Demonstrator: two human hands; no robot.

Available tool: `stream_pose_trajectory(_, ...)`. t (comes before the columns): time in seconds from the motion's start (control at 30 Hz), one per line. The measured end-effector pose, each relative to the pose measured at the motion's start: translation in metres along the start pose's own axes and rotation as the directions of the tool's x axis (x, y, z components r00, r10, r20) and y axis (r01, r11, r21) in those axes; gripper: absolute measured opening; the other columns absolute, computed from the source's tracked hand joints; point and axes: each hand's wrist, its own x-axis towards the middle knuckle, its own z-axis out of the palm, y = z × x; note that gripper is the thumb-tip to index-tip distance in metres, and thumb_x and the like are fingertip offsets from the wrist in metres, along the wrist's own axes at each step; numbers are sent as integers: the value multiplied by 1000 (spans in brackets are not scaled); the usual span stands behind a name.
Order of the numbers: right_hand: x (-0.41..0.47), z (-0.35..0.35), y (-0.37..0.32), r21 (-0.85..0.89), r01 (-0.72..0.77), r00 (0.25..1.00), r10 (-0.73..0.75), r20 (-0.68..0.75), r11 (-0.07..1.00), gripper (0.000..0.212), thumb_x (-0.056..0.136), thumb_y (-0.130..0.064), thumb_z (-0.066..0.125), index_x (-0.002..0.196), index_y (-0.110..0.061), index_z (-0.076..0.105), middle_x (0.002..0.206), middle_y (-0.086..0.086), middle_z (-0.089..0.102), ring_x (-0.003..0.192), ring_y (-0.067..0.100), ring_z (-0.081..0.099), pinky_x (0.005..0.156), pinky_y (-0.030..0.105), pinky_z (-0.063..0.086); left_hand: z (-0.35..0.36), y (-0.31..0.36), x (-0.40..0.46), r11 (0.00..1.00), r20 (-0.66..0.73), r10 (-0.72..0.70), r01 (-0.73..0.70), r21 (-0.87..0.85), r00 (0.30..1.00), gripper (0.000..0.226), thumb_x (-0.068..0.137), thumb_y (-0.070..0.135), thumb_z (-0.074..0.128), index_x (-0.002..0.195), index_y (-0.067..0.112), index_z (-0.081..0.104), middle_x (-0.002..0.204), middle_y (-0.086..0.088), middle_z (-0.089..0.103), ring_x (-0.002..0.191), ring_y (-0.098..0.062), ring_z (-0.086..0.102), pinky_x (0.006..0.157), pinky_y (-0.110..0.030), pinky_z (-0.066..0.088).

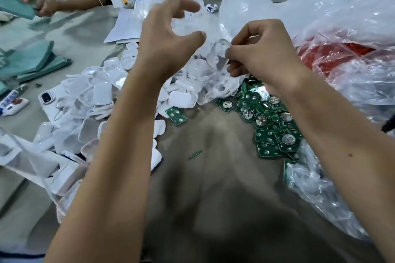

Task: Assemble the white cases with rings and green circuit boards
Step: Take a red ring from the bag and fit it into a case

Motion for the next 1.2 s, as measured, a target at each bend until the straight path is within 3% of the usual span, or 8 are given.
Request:
stream_pose_trajectory(0.13,-6,-22,-1,21,-60,998,59,34,998,21,85,8,74,75,-6,62,64,15,71,50,23,67,50,28,55,22,19,-9,933,-48,310,-294,207,949,25,85,37,69,105,23,72,104,5,63,99,-10,55,91,-23,44)
stream_pose_trajectory(0.33,-26,-98,-15,-278,-60,976,116,187,959,21,80,-7,84,84,6,67,69,24,73,56,27,73,54,29,62,88,43,-32,979,310,108,-47,-198,945,10,86,9,75,92,12,68,65,-9,70,49,-17,64,49,-30,48)
stream_pose_trajectory(0.47,-52,-158,-23,-682,-145,918,354,178,717,22,90,-14,78,76,2,71,65,18,73,53,30,74,42,27,55,134,60,-48,882,585,81,215,-419,807,14,89,1,74,94,9,65,62,-1,69,43,-14,59,41,-22,43)
stream_pose_trajectory(0.63,-96,-197,-16,-814,-351,725,684,76,462,27,90,-1,75,63,-5,76,65,18,74,52,27,74,41,27,55,177,90,-64,771,671,21,415,-483,741,12,93,2,69,92,8,58,69,-5,69,43,-17,57,37,-21,38)
stream_pose_trajectory(0.7,-104,-196,-12,-884,-278,753,656,42,376,9,82,-14,87,79,-17,78,71,4,78,61,21,76,56,31,62,184,98,-67,754,645,21,412,-512,764,11,93,1,66,92,8,57,72,-7,69,43,-18,58,36,-22,37)
stream_pose_trajectory(0.83,-111,-174,-3,-991,23,829,551,91,129,51,63,-51,94,99,-31,64,93,-8,71,88,21,68,80,33,56,188,105,-72,762,599,20,376,-527,800,12,93,-1,64,97,8,58,72,-8,69,43,-17,56,37,-23,37)
stream_pose_trajectory(0.97,-111,-171,8,-985,-10,870,488,76,173,39,66,-41,95,79,-19,66,73,-4,67,71,18,63,66,31,52,188,106,-75,751,575,9,374,-545,818,10,93,0,64,101,6,60,73,-9,69,44,-16,53,38,-21,37)
stream_pose_trajectory(1.2,-105,-198,11,-859,-128,930,361,69,496,21,77,-13,91,67,-17,73,56,-2,70,49,14,71,46,23,54,191,104,-77,749,554,-3,369,-550,832,11,93,3,69,102,5,62,71,-11,68,43,-16,51,38,-21,36)
